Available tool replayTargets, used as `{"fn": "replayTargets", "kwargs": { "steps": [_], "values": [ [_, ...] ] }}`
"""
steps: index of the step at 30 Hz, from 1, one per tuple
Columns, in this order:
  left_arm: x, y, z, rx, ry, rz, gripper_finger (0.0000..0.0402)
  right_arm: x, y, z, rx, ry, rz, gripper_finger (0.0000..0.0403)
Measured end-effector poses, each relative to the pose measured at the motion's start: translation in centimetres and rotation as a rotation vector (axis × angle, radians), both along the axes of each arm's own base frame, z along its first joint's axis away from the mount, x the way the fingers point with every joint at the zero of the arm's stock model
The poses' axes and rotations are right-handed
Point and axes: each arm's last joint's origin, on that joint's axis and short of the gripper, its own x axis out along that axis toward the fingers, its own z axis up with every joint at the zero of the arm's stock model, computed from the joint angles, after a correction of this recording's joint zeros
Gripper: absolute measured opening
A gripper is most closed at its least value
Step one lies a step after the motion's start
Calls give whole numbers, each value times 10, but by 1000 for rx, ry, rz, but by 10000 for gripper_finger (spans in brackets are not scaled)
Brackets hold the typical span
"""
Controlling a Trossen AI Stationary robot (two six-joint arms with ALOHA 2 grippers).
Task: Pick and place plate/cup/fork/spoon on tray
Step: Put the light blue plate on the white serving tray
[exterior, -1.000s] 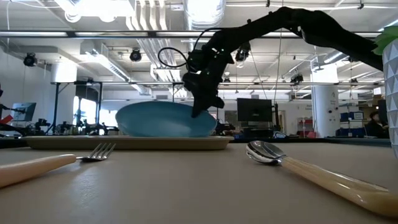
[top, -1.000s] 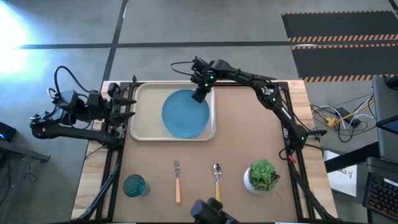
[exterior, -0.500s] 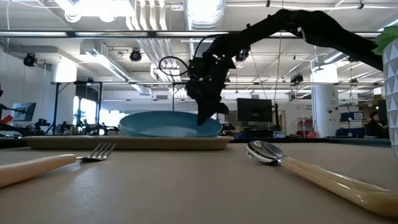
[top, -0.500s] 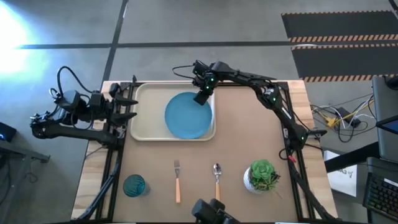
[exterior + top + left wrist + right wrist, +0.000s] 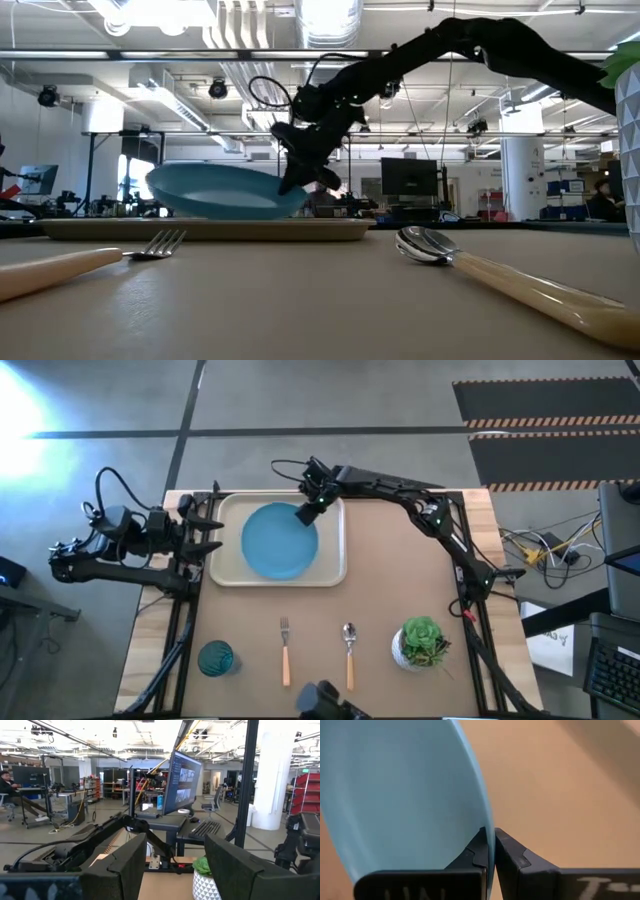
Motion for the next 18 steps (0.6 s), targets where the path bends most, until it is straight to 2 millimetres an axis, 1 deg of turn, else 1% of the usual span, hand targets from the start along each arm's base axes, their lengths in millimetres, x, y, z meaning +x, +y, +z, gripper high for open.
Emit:
{"fn": "replayTargets", "kwargs": {
  "steps": [3,8,12,14,18],
  "values": [
    [0,0,0,1,2,0,185,9,5,-4,15,-29,-16,8],
    [1,0,-1,1,4,0,185,22,14,-23,35,-28,-25,8],
    [1,0,-1,0,4,-1,185,29,16,-37,55,-39,-49,8],
    [0,0,-1,0,4,-1,185,32,16,-42,72,-48,-72,8],
    [0,0,-2,0,12,0,185,36,18,-42,57,-77,-68,8]
  ]
}}
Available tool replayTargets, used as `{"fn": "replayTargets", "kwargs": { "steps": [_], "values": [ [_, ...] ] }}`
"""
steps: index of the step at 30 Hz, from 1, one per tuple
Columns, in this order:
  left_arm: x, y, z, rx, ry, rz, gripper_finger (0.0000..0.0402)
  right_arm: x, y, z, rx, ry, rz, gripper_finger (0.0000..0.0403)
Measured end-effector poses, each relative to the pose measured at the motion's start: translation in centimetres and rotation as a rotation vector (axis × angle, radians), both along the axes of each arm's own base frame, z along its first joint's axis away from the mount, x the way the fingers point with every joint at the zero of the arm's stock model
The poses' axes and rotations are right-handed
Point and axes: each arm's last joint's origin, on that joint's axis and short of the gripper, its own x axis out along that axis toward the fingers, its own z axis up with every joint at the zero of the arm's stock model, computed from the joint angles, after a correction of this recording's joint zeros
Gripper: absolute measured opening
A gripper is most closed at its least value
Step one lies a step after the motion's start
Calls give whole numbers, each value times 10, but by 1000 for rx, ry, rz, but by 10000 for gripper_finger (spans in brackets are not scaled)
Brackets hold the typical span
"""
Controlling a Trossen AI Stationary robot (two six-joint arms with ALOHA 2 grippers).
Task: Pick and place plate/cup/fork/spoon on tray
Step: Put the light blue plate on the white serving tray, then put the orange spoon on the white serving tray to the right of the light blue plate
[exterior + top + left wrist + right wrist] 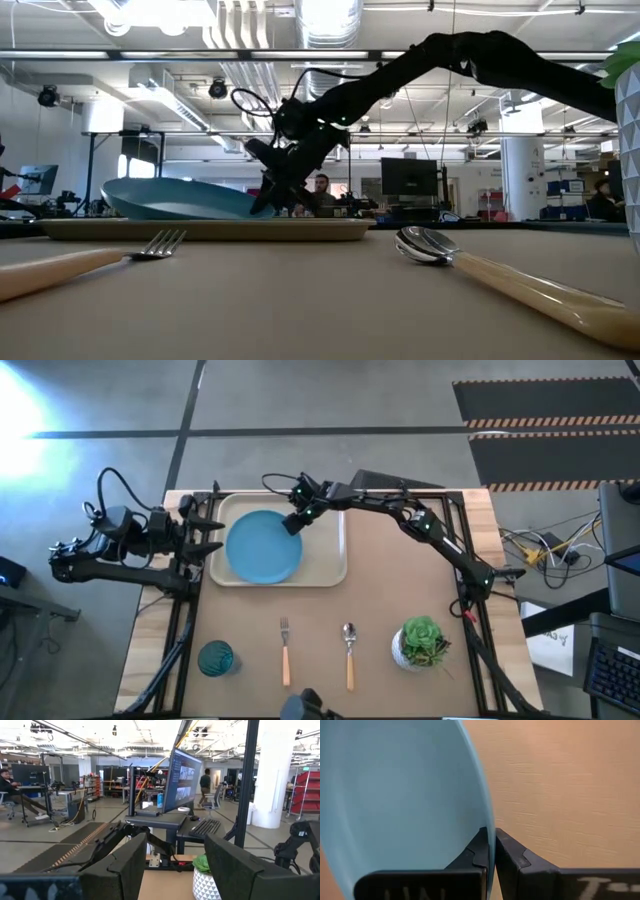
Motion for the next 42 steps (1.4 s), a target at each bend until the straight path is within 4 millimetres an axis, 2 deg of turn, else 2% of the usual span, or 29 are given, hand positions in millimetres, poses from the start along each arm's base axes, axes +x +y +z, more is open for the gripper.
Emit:
{"fn": "replayTargets", "kwargs": {
  "steps": [7,15,22,30,35,38,42],
  "values": [
    [0,0,0,0,0,0,185,1,-1,4,-17,-21,8,21],
    [0,0,0,1,0,0,185,2,2,6,-19,-22,16,74],
    [0,0,0,1,0,0,185,6,0,21,-55,-66,28,106],
    [0,0,0,1,0,0,185,9,-2,44,-98,-125,39,105],
    [0,0,0,1,0,0,185,7,-1,50,-95,-96,55,107],
    [0,0,0,1,0,0,185,3,4,52,-43,-65,127,105],
    [0,0,0,1,-1,0,185,-9,19,60,116,-39,279,97]
  ]
}}
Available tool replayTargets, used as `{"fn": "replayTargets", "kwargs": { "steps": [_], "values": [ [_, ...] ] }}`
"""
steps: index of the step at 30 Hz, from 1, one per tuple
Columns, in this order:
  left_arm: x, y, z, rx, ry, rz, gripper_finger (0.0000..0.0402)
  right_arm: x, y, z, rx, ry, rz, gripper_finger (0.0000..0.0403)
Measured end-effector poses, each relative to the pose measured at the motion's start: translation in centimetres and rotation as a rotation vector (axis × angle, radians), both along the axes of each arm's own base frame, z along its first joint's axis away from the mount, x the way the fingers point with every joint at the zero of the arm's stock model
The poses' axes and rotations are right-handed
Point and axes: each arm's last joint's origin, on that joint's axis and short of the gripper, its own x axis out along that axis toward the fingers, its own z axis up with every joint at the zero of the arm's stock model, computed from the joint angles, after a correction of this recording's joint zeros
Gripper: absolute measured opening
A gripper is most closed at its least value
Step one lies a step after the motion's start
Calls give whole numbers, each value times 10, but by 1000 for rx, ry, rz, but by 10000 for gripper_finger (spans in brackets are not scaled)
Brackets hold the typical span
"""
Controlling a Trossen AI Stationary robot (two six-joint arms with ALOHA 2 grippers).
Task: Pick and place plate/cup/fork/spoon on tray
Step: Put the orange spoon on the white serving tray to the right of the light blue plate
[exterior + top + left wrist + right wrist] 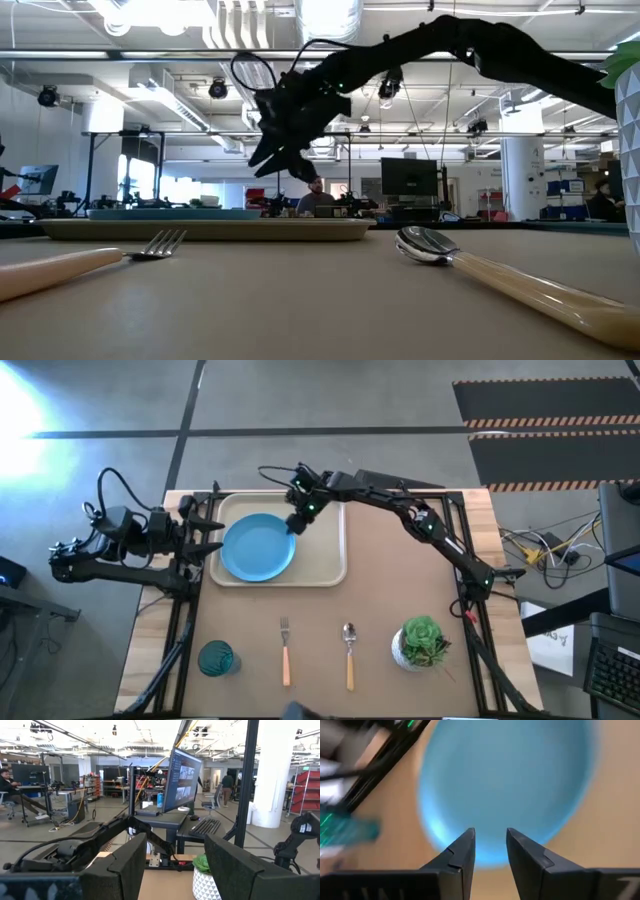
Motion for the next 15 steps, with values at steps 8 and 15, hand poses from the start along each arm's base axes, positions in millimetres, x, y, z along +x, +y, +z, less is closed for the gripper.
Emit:
{"fn": "replayTargets", "kwargs": {
  "steps": [8,15],
  "values": [
    [0,0,0,0,0,-1,185,-23,51,37,20,156,166,77],
    [-1,0,0,0,-3,0,185,-35,115,93,-28,129,264,79]
  ]
}}
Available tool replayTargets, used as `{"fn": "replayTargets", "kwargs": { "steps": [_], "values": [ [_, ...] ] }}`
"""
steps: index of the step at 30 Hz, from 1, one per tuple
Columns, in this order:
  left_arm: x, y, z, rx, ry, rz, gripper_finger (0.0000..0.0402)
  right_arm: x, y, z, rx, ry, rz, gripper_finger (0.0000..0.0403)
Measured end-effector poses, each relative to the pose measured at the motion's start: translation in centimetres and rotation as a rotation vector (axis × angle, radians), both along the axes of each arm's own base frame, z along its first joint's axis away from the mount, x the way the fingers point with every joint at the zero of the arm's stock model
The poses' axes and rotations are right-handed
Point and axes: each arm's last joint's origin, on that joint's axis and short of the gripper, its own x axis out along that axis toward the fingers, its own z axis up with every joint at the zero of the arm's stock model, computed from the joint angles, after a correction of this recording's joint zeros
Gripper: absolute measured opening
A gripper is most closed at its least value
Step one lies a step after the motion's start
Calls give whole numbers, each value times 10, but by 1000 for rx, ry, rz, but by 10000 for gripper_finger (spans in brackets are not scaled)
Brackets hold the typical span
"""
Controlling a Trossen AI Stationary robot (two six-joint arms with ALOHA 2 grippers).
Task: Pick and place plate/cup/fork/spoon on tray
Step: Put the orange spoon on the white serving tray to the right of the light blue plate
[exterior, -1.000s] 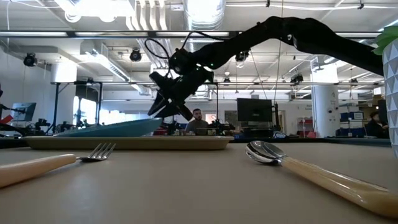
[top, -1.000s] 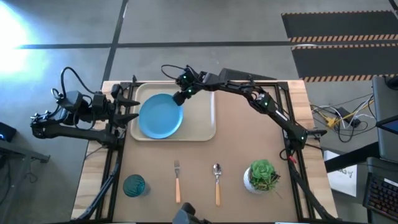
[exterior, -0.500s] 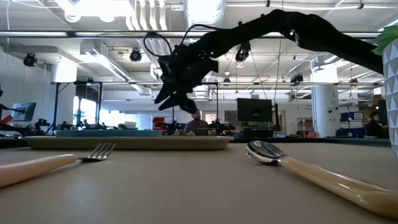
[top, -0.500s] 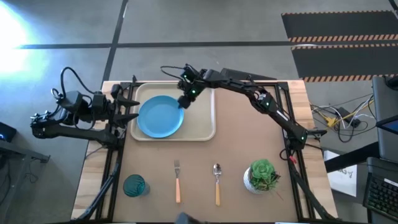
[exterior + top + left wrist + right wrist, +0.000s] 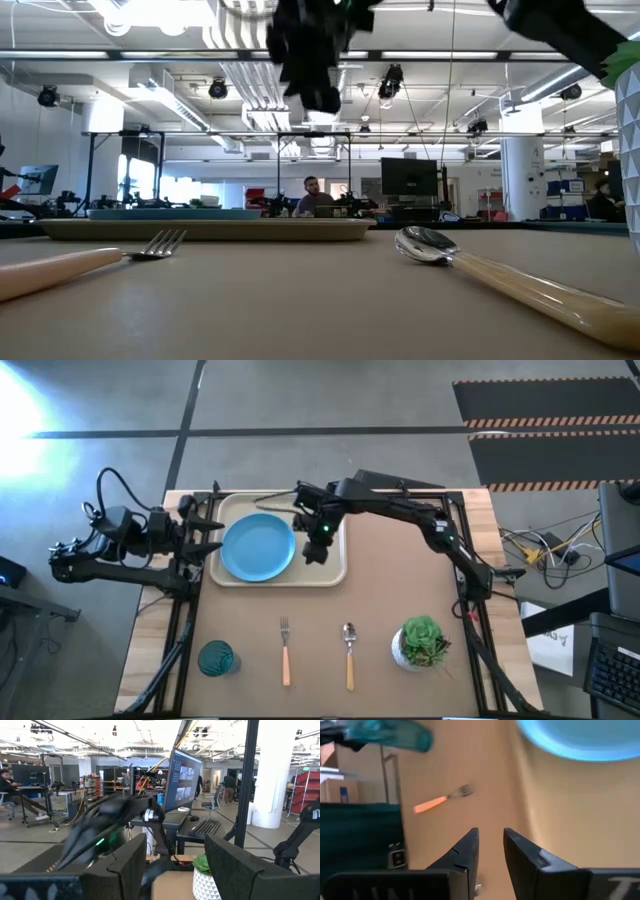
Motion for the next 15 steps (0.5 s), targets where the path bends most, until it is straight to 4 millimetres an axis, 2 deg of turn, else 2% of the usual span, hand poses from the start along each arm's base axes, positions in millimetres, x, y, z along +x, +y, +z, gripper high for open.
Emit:
{"fn": "replayTargets", "kwargs": {
  "steps": [8,15],
  "values": [
    [-1,0,0,0,-5,0,185,-31,67,58,-171,8,-16,81],
    [-1,0,0,-1,-5,0,185,-60,116,84,-246,95,-104,82]
  ]
}}
